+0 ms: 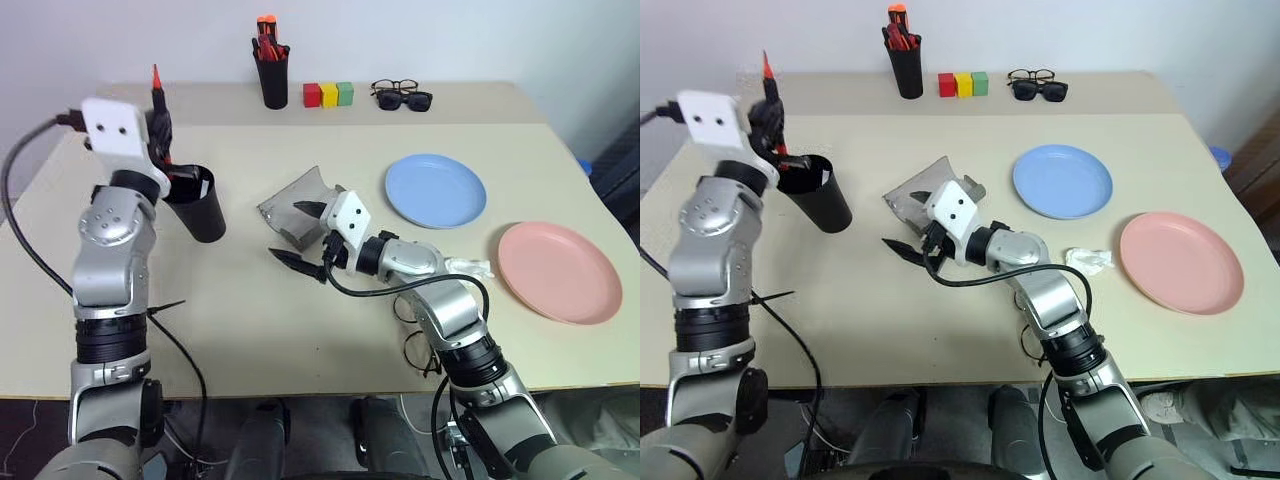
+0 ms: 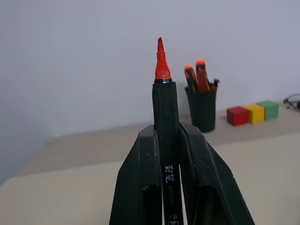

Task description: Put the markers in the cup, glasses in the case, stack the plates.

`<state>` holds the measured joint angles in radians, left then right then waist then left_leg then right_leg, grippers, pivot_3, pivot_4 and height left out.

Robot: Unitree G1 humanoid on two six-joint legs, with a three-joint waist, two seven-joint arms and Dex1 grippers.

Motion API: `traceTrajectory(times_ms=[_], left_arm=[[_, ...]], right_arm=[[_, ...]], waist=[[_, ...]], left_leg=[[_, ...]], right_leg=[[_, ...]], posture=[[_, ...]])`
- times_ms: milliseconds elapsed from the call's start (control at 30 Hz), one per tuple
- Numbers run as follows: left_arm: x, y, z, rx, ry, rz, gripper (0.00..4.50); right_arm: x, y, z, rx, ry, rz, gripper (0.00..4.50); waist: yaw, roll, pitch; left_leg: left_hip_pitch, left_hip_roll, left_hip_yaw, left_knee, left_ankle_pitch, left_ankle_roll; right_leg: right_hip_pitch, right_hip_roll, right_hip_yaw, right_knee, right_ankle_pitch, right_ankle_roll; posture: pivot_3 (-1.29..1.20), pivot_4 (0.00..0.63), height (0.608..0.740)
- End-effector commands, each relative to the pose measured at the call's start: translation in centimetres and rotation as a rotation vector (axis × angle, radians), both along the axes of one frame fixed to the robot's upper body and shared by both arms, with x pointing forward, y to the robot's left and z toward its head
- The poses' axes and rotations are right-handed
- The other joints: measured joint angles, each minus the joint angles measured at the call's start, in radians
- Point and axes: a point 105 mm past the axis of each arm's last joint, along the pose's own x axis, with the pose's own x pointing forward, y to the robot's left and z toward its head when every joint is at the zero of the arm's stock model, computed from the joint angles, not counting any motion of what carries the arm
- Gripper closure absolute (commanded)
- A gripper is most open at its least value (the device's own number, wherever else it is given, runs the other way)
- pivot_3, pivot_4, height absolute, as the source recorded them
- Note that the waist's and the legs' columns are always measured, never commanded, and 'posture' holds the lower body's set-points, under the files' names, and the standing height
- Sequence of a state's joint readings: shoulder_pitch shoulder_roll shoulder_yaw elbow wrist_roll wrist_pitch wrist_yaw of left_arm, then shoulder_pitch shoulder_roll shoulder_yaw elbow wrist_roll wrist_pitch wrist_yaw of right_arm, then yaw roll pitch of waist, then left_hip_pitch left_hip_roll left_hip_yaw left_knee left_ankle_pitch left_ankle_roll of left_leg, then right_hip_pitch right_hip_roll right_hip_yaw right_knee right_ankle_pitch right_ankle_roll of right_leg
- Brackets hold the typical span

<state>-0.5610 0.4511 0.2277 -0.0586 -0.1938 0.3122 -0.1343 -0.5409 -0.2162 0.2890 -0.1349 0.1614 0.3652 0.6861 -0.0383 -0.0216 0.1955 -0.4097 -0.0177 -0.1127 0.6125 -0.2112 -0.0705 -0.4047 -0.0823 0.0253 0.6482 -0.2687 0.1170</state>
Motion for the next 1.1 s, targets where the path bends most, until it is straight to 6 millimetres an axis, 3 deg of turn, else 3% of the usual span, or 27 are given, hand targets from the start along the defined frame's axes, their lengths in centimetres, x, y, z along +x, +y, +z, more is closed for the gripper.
traceTrajectory(times_ms=[33, 100, 300, 400, 500, 567, 600, 700, 967, 1033, 1100], left_arm=[[-0.3, -0.1, 0.3, 0.001, -0.038, -0.014, 4.47], [-0.2, -0.1, -0.4, 0.007, -0.019, -0.016, 4.47], [-0.5, -0.2, 0.2, -0.045, -0.050, -0.015, 1.69], [-1.0, -1.2, 1.6, -0.087, -0.099, -0.086, 1.69], [-1.5, -4.3, 2.3, -0.109, -0.067, -0.295, 1.69], [-1.9, -8.1, 1.2, -0.022, 0.070, -0.491, 1.69], [-2.0, -9.7, 0.0, 0.034, 0.163, -0.556, 1.12], [-2.1, -12.0, -2.3, 0.139, 0.313, -0.642, 0.06], [-0.1, -16.1, -9.5, 0.207, 0.715, -0.766, 0.06], [0.0, -16.7, -10.2, 0.211, 0.745, -0.801, 0.58], [0.2, -16.8, -10.7, 0.213, 0.761, -0.808, 1.43]], right_arm=[[-0.4, 0.1, 1.7, 0.027, -0.061, 0.007, 0.00], [-0.4, 0.1, 1.8, 0.028, -0.062, 0.006, 0.00], [-0.3, -0.2, 1.9, 0.027, -0.066, -0.002, 0.00], [-0.1, -0.7, 1.9, 0.020, -0.069, -0.019, 0.00], [0.4, -1.7, 2.0, 0.006, -0.078, -0.049, 0.00], [0.8, -3.2, 2.2, -0.017, -0.085, -0.086, 0.00], [0.9, -4.2, 2.2, -0.032, -0.087, -0.104, 0.00], [0.9, -5.9, 2.0, -0.069, -0.087, -0.131, 0.00], [0.3, -9.8, 1.7, -0.145, -0.089, -0.244, 0.00], [0.0, -9.9, 1.5, -0.144, -0.084, -0.263, 0.00], [-0.4, -10.0, 1.4, -0.142, -0.080, -0.279, 0.00]], waist=[[0.000, 0.000, 0.000], [-0.001, 0.000, 0.000], [-0.004, 0.000, 0.000], [-0.003, 0.000, 0.000], [-0.002, 0.000, 0.000], [0.000, 0.000, 0.000], [0.002, 0.000, 0.000], [0.000, 0.000, 0.000], [-0.005, 0.001, 0.000], [-0.005, 0.001, 0.000], [-0.005, 0.001, 0.000]], left_leg=[[0.000, 0.000, 0.000, 0.000, 0.000, 0.000], [0.000, 0.000, 0.000, 0.000, 0.000, 0.000], [0.000, 0.000, 0.000, 0.000, 0.000, 0.000], [0.000, 0.000, 0.000, 0.000, 0.000, 0.000], [0.000, 0.000, 0.000, 0.000, 0.000, 0.000], [0.000, 0.000, 0.000, 0.000, 0.000, 0.000], [0.000, 0.000, 0.000, 0.000, 0.000, 0.000], [0.000, -0.001, 0.000, 0.001, 0.000, 0.000], [0.001, 0.000, 0.000, 0.000, 0.000, 0.000], [0.001, 0.000, 0.000, 0.000, 0.000, 0.000], [0.000, 0.000, 0.000, 0.000, 0.000, 0.000]], right_leg=[[0.000, 0.000, 0.000, 0.000, 0.000, 0.000], [0.000, 0.000, 0.000, 0.000, 0.000, 0.000], [0.000, 0.000, 0.000, 0.001, 0.000, 0.000], [0.000, 0.000, 0.000, 0.001, 0.000, 0.000], [0.000, 0.000, 0.000, 0.001, 0.000, 0.000], [0.000, 0.000, 0.000, 0.001, 0.000, 0.000], [0.000, 0.000, 0.000, 0.001, 0.000, 0.000], [0.001, 0.000, 0.000, 0.000, 0.000, 0.000], [0.001, 0.000, 0.000, 0.002, 0.000, 0.000], [0.001, 0.000, 0.000, 0.001, 0.000, 0.000], [0.001, 0.000, 0.000, 0.001, 0.000, 0.000]], posture=[[0.00, 0.150, 0.740], [0.00, 0.150, 0.740], [0.00, 0.150, 0.740], [0.00, 0.150, 0.740], [0.00, 0.150, 0.740], [0.00, 0.150, 0.740], [0.00, 0.150, 0.740], [0.00, 0.150, 0.740], [0.00, 0.150, 0.740], [0.00, 0.150, 0.740], [0.00, 0.150, 0.740]])
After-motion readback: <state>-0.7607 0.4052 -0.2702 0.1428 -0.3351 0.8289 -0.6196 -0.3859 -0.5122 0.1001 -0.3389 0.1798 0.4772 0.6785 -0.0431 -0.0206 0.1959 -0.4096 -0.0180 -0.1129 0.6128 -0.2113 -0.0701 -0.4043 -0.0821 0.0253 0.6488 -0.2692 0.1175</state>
